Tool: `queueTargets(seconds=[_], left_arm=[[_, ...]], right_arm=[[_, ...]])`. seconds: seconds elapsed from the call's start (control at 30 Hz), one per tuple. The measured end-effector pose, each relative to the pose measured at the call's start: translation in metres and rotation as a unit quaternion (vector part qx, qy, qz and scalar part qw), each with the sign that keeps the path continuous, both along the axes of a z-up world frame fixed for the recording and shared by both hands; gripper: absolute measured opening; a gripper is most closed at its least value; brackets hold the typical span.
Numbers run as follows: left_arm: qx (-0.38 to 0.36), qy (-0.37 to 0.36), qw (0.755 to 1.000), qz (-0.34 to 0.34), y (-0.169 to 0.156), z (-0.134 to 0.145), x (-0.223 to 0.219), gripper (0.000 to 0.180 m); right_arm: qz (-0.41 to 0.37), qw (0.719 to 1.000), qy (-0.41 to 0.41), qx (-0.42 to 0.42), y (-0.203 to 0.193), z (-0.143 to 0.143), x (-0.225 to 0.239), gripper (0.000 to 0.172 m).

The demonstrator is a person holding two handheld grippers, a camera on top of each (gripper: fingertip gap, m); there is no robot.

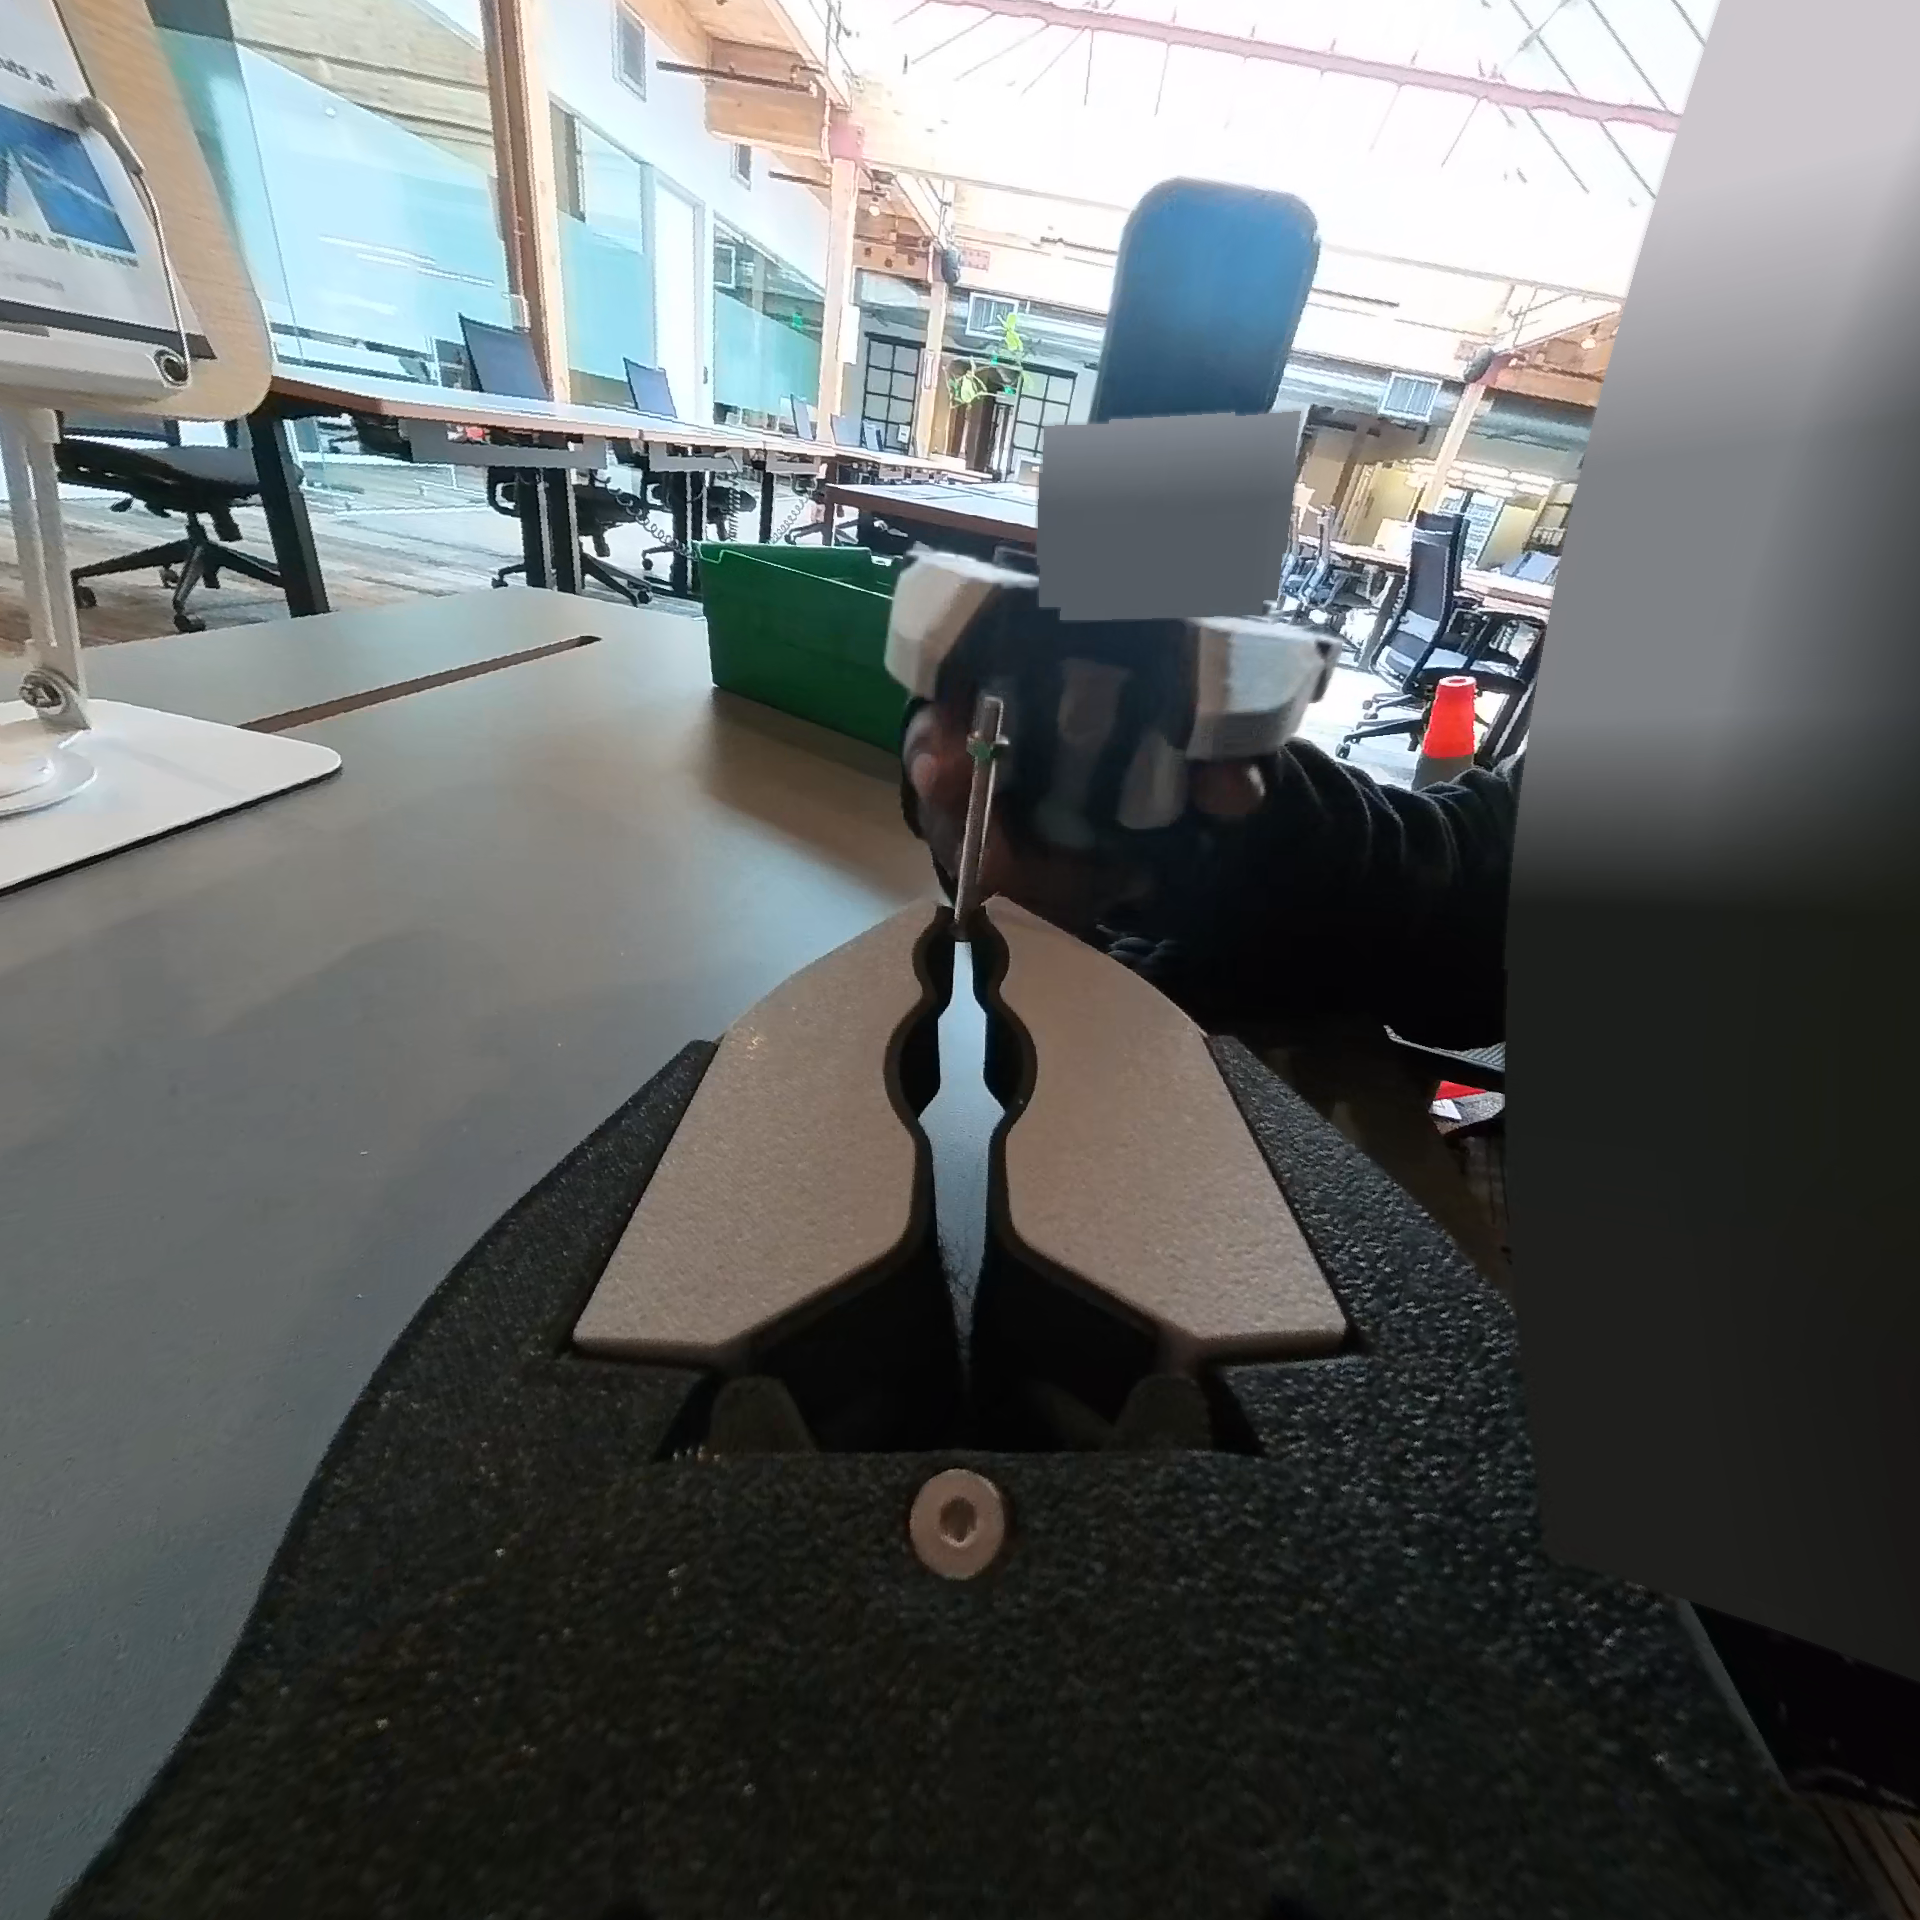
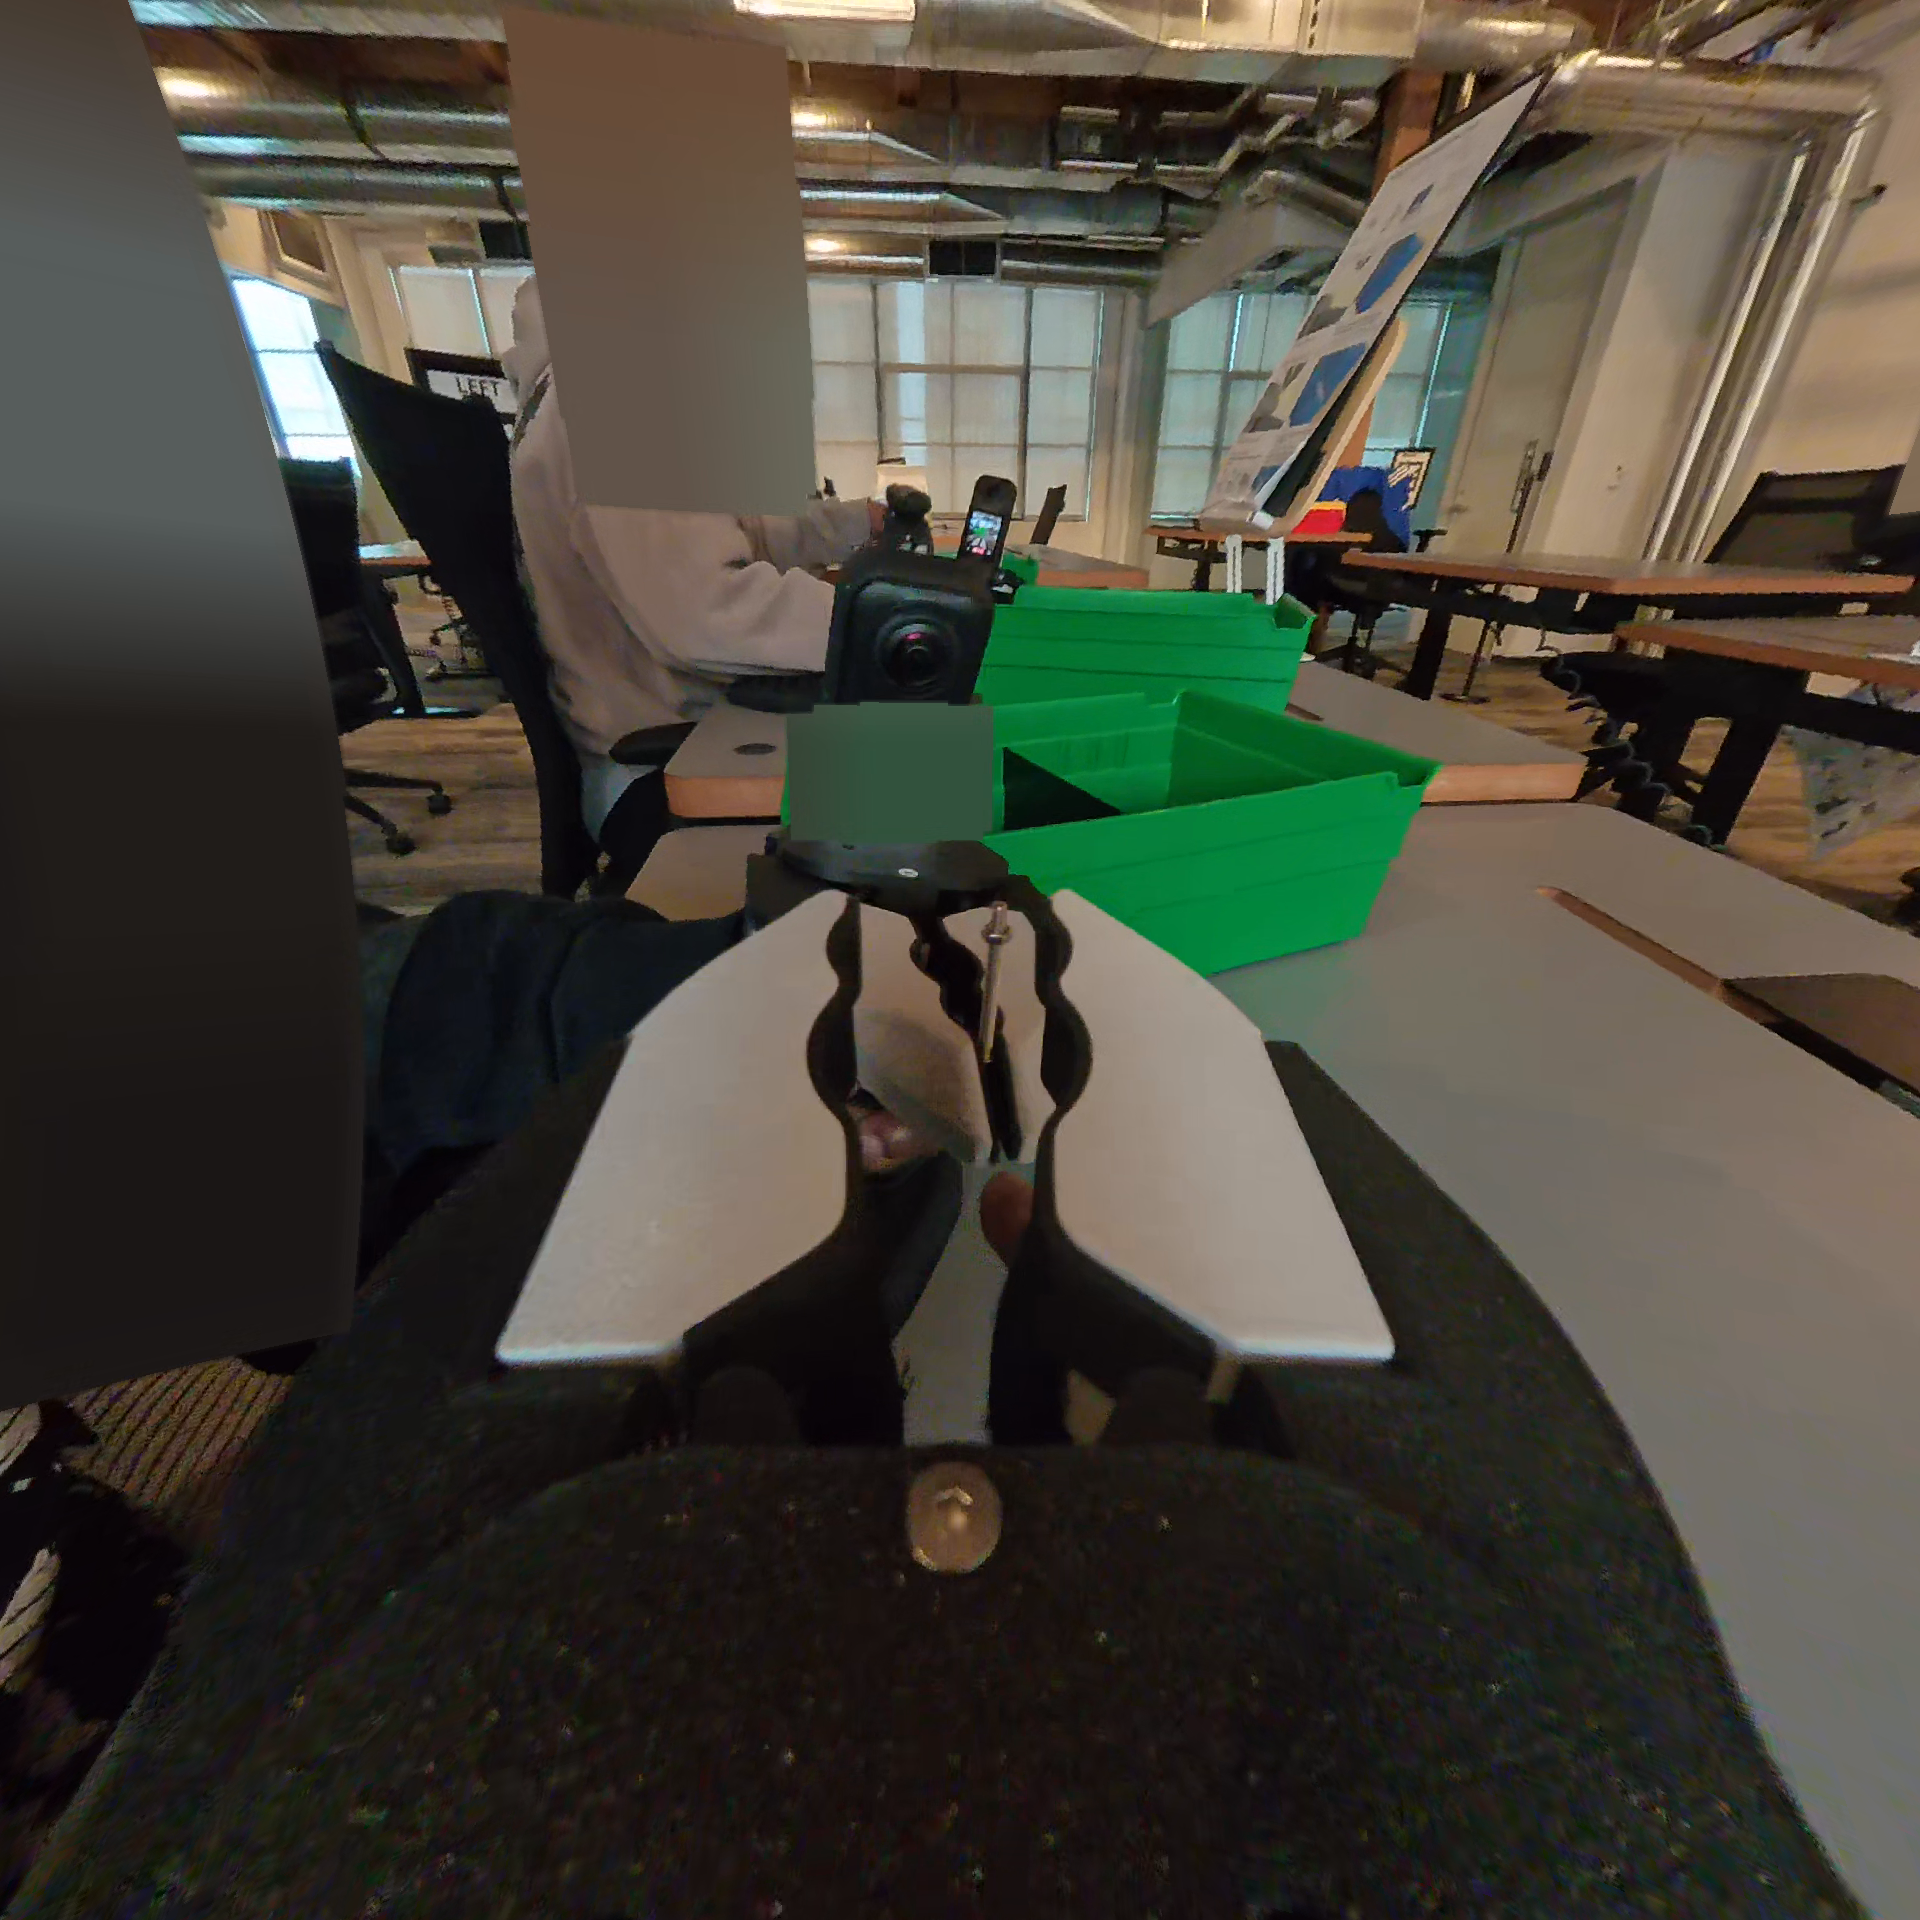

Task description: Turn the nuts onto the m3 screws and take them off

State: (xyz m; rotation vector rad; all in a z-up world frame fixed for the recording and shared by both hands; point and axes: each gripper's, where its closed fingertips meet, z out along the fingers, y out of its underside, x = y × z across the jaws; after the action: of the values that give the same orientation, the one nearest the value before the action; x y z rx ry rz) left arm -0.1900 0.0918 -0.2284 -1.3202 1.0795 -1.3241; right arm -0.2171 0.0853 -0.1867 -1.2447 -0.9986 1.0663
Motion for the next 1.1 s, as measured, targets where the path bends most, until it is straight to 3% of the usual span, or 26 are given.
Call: queueTargets(seconds=[0.13, 0.27, 0.47, 0.67, 0.9, 1.1], left_arm=[[0.000, 0.000, 1.000, 0.001, 0.000, 0.000, 0.000, 0.002], [-0.001, -0.001, 1.000, 0.003, 0.001, 0.000, 0.000, 0.002], [-0.001, 0.001, 1.000, 0.002, 0.001, 0.000, 0.000, 0.002], [-0.003, -0.004, 1.000, 0.005, 0.002, 0.001, -0.001, 0.002], [-0.003, -0.001, 1.000, 0.003, 0.001, 0.000, 0.000, 0.002], [-0.005, -0.001, 1.000, 0.005, 0.002, 0.000, 0.000, 0.002]], right_arm=[[0.009, 1.000, -0.026, 0.010, -0.005, -0.006, -0.004, 0.031], [0.002, 1.000, -0.011, 0.005, -0.003, -0.001, 0.004, 0.020], [-0.005, 1.000, -0.022, 0.009, 0.001, -0.005, -0.005, 0.028], [0.000, 1.000, -0.017, 0.000, -0.002, -0.003, 0.005, 0.010], [-0.018, 0.999, -0.027, -0.005, 0.006, -0.007, -0.002, 0.022], [-0.011, 1.000, -0.015, -0.005, 0.002, -0.003, 0.006, 0.013]])
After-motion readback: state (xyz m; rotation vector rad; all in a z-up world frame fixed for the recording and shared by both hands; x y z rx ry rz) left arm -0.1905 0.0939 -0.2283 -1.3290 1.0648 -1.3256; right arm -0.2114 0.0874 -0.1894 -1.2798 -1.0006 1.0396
